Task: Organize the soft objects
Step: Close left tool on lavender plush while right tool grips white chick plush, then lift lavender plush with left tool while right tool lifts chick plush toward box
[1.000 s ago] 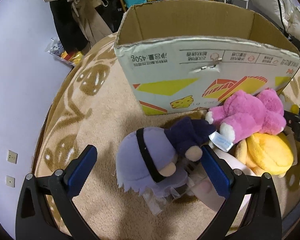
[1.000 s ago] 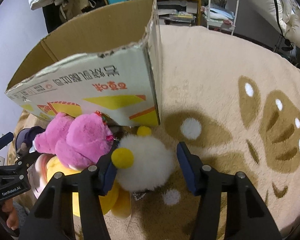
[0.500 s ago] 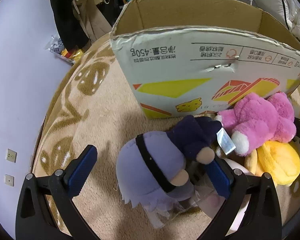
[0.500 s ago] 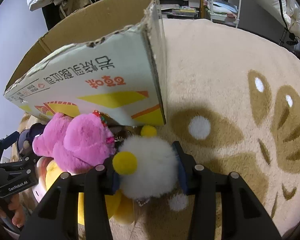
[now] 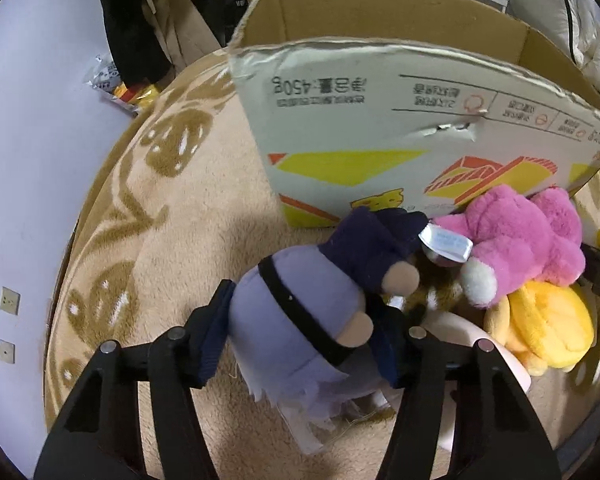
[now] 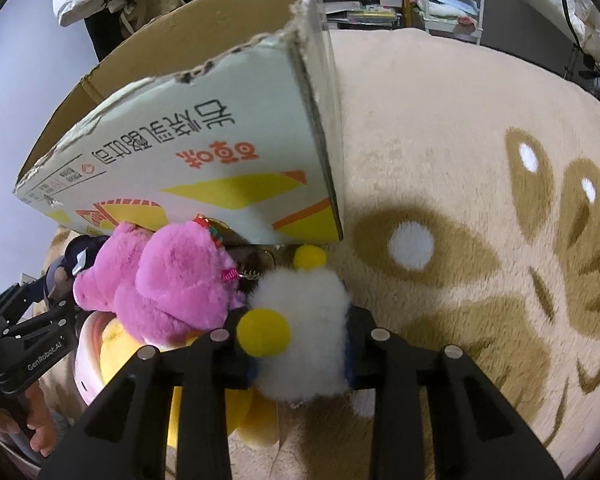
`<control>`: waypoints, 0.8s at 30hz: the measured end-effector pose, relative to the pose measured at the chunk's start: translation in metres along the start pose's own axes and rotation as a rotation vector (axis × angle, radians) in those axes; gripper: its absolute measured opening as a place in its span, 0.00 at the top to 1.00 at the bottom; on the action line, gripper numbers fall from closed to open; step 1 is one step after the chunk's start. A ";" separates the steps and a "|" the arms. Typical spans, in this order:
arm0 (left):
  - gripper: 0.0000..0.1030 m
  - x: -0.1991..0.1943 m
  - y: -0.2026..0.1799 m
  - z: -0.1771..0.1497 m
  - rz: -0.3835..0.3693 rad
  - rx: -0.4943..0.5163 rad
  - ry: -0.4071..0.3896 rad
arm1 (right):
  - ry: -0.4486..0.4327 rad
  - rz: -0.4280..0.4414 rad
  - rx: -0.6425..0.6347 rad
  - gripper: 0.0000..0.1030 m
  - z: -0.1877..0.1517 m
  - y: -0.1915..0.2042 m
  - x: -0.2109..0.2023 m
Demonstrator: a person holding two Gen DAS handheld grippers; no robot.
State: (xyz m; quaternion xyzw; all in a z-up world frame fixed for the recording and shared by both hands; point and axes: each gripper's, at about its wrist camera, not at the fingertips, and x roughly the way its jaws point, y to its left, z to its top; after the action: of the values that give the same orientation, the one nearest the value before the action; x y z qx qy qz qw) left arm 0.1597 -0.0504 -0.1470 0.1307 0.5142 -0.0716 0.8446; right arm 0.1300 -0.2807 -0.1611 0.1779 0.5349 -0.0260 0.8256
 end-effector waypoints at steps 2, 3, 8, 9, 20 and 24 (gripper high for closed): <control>0.43 0.000 0.000 0.000 0.002 0.002 0.001 | 0.006 0.002 -0.008 0.67 -0.002 0.001 0.000; 0.43 -0.001 0.000 -0.001 0.004 0.004 0.000 | 0.012 0.000 -0.016 0.68 -0.004 0.002 0.001; 0.44 -0.004 0.000 -0.002 0.003 -0.001 0.000 | 0.022 -0.003 -0.033 0.70 -0.010 0.006 0.000; 0.44 -0.004 0.001 -0.001 0.002 -0.004 0.000 | 0.021 0.000 -0.033 0.70 -0.012 0.007 -0.001; 0.45 -0.016 0.013 -0.002 -0.017 -0.068 -0.023 | -0.046 0.002 -0.029 0.75 -0.012 -0.002 -0.028; 0.46 -0.023 0.014 -0.003 -0.030 -0.081 -0.041 | -0.071 0.016 -0.040 0.76 -0.012 0.003 -0.035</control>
State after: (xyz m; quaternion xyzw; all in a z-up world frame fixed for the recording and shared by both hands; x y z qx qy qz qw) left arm 0.1505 -0.0362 -0.1257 0.0871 0.5010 -0.0663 0.8585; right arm 0.1048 -0.2792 -0.1333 0.1648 0.5041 -0.0150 0.8477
